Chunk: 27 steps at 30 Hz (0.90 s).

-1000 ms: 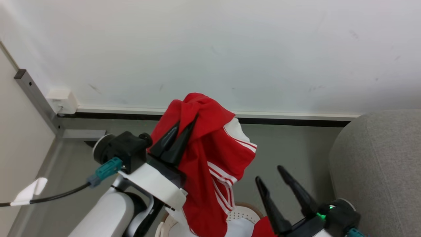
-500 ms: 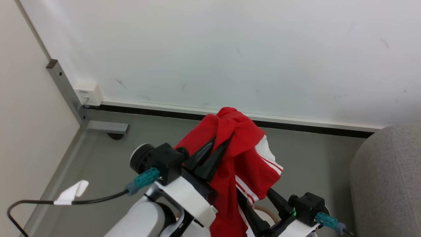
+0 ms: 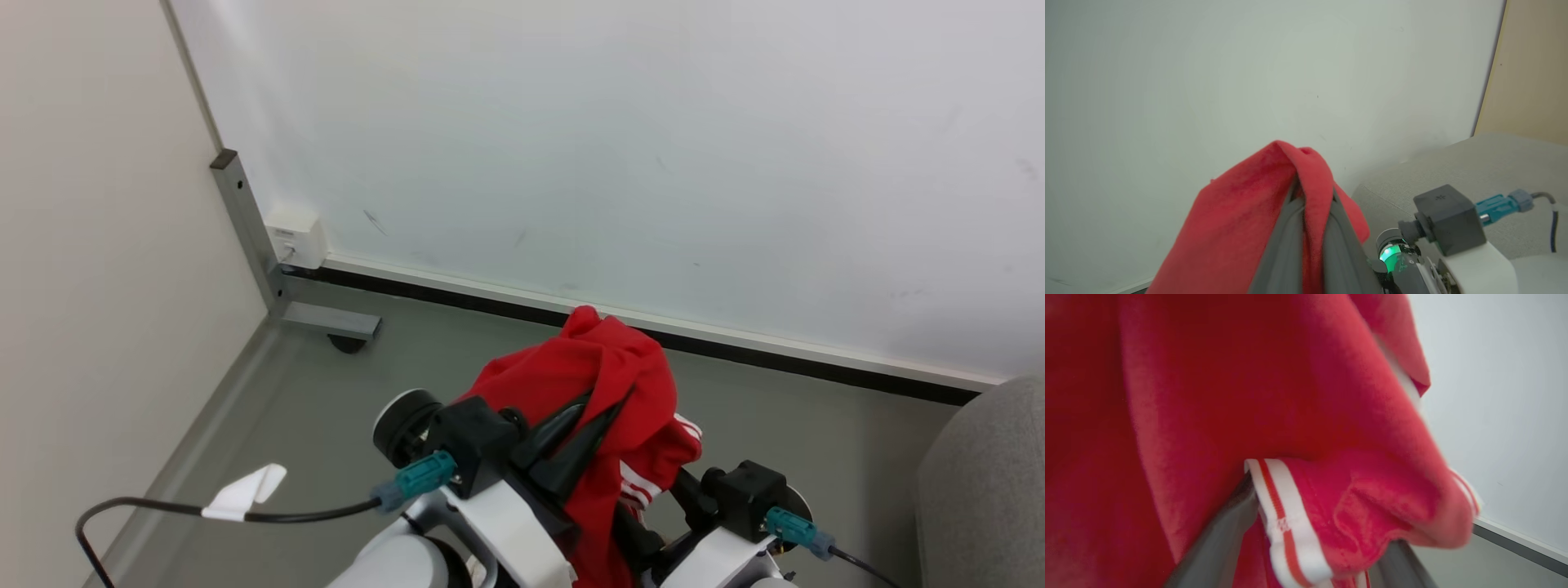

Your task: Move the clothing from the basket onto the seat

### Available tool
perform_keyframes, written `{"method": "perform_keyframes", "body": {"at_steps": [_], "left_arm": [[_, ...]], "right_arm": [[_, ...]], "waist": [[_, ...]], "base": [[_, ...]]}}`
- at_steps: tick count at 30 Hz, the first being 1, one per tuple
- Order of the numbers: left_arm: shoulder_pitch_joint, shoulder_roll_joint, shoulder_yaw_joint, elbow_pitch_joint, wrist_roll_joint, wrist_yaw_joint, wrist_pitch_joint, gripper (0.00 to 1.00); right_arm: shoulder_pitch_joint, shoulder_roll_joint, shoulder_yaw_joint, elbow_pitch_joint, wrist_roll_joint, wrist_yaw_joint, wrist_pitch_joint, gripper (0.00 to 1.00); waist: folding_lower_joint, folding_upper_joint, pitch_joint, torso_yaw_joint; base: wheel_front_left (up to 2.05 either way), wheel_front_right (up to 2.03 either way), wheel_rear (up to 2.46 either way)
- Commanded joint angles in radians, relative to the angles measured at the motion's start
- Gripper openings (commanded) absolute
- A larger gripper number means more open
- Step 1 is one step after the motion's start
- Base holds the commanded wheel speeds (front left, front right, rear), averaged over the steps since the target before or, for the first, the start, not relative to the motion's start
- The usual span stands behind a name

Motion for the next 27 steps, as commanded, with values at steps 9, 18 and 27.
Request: {"method": "perform_keyframes", "body": {"at_steps": [9, 18, 27], "left_arm": [[0.026, 0.014, 0.005, -0.006, -0.011, 0.014, 0.004, 0.00], [0.038, 0.025, 0.011, 0.004, -0.017, 0.027, -0.010, 0.00], [0.031, 0.015, 0.005, 0.012, -0.019, 0.031, -0.017, 1.00]], "right_arm": [[0.019, -0.002, -0.008, -0.054, -0.021, -0.002, -0.004, 0.00], [0.054, -0.027, -0.080, -0.125, -0.044, -0.002, -0.004, 0.00], [0.056, -0.064, -0.193, -0.196, -0.079, -0.002, -0.004, 0.00]], "waist": [[-0.0001, 0.0000, -0.008, 0.006], [-0.0001, 0.0000, 0.007, -0.026], [-0.0001, 0.0000, 0.029, -0.082]], "base": [[0.00, 0.00, 0.00], [0.00, 0.00, 0.00], [0.00, 0.00, 0.00]]}}
